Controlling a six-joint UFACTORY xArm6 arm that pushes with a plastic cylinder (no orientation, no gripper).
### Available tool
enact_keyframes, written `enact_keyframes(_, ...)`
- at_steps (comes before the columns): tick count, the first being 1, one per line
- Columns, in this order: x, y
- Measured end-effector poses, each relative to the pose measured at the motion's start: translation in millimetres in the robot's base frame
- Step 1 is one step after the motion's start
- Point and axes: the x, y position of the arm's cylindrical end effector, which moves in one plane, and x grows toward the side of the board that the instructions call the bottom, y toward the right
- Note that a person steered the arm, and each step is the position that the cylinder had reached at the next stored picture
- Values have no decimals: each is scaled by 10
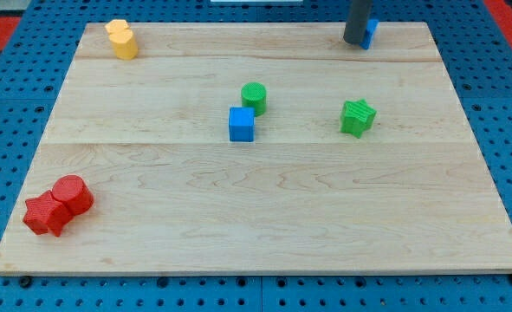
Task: Move your arm towards the center of the board
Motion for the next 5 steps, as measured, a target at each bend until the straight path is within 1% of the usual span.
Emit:
enact_keyframes(2, 11, -20)
enact_keyframes(3, 46, -604)
enact_keyframes(4, 69, -1529)
enact_keyframes(5, 339, -2357)
